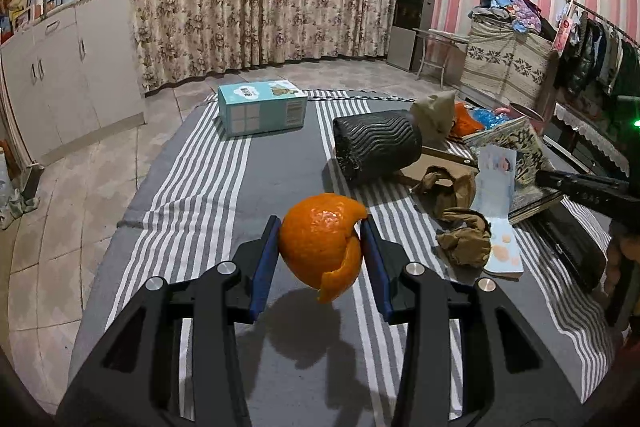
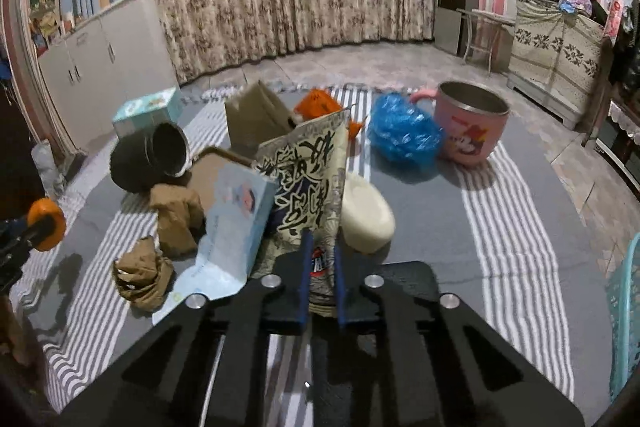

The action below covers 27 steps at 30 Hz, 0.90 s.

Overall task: Collect trash
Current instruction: 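Grasp the printed snack bag with the right tool while the left tool holds the orange, then carry both items over the blue basket and open both tools to drop them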

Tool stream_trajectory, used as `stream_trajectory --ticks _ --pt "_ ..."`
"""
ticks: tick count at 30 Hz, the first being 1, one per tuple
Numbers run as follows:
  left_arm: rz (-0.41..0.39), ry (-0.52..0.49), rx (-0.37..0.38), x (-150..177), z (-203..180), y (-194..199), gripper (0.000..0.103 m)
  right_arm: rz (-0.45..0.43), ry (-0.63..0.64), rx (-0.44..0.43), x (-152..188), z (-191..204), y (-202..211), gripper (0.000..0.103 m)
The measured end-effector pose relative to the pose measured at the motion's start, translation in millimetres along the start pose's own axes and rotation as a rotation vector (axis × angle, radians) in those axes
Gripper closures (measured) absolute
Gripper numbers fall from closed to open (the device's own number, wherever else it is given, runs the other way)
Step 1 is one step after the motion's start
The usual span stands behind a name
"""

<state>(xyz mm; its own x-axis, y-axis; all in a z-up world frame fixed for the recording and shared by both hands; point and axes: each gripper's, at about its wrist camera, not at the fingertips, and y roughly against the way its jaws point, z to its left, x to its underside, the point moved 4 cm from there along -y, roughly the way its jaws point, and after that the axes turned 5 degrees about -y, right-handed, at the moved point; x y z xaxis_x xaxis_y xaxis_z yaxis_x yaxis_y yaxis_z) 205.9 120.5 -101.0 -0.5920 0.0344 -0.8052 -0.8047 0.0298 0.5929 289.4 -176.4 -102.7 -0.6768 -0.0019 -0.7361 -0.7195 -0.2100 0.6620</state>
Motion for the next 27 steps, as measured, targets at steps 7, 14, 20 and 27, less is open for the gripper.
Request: stream_trajectory --ticks 7,14,20,27 --pt "-0.030 -0.021 -0.006 -15 -19 14 0.063 -0.070 -0.053 -0.043 -5 -33 41 0.097" --pt "-0.068 -0.051 0.013 -34 -58 25 0.063 -0.136 -0.107 -0.053 -3 -77 89 0.098" --pt "-0.093 -0.104 0.062 -50 -116 28 0.063 -0.184 -0.161 0.022 -4 -138 132 0.098" --pt "-0.110 -0.156 0.150 -66 -204 22 0.063 -0.244 -0.267 0.177 9 -239 179 0.098"
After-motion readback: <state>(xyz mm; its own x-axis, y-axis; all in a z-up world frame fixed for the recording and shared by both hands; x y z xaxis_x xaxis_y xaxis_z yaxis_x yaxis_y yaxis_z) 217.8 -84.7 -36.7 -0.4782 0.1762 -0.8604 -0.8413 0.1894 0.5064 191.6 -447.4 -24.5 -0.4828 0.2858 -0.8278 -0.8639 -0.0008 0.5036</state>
